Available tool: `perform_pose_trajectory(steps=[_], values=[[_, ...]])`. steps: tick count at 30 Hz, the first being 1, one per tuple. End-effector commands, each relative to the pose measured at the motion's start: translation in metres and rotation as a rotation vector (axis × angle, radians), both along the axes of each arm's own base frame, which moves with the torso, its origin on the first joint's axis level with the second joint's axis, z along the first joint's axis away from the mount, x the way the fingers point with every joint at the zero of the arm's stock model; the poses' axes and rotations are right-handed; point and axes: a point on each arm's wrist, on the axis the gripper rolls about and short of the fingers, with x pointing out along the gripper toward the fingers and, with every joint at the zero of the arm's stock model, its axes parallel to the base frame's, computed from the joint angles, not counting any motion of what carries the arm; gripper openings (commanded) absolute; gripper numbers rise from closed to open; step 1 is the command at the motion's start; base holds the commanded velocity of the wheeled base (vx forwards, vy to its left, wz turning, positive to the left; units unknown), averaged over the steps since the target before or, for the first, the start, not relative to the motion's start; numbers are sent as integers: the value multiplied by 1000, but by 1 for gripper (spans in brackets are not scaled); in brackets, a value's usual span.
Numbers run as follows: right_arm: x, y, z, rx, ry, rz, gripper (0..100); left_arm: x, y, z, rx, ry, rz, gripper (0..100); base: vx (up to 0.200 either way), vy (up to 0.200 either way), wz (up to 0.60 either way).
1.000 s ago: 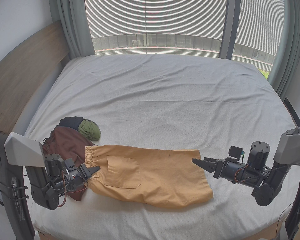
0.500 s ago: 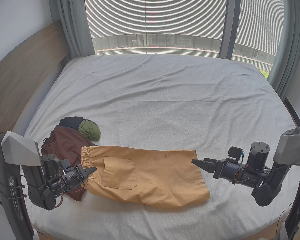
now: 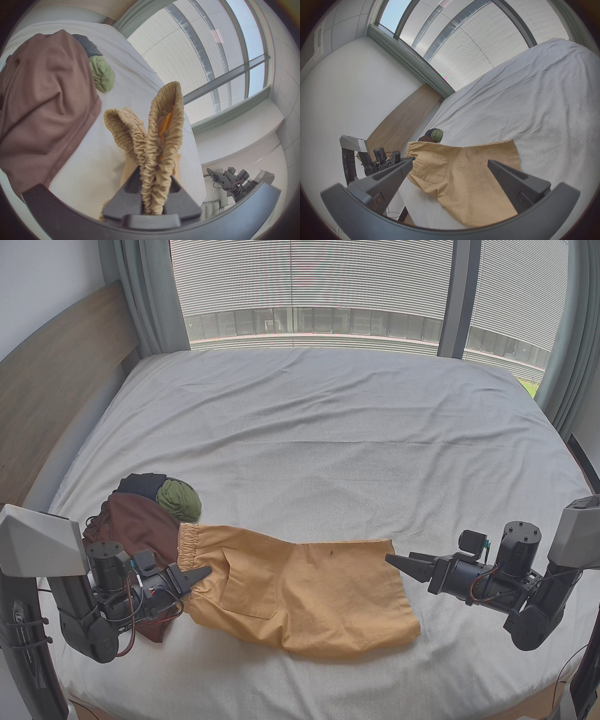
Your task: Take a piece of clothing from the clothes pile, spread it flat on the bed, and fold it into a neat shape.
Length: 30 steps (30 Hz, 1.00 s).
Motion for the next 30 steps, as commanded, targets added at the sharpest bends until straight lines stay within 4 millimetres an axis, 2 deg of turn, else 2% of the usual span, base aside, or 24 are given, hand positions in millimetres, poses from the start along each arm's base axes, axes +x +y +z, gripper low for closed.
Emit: perform_pose_trajectory(steps=[1, 4, 8, 20, 30], values=[[1, -1, 3, 4, -12, -5, 100, -4, -25, 16, -10, -57, -78, 0, 0, 0, 0], [2, -1, 3, 7, -15, -5, 100, -6, -39, 17, -14, -68, -123, 0, 0, 0, 0], [2, -1, 3, 5, -15, -5, 100, -6, -46, 18, -27, -68, -137, 0, 0, 0, 0], [5, -7, 5, 10, -24, -25, 100, 5, -95, 21, -89, -101, -180, 0, 0, 0, 0], [7, -7, 8, 15, -36, -29, 100, 7, -118, 28, -140, -119, -186, 0, 0, 0, 0]])
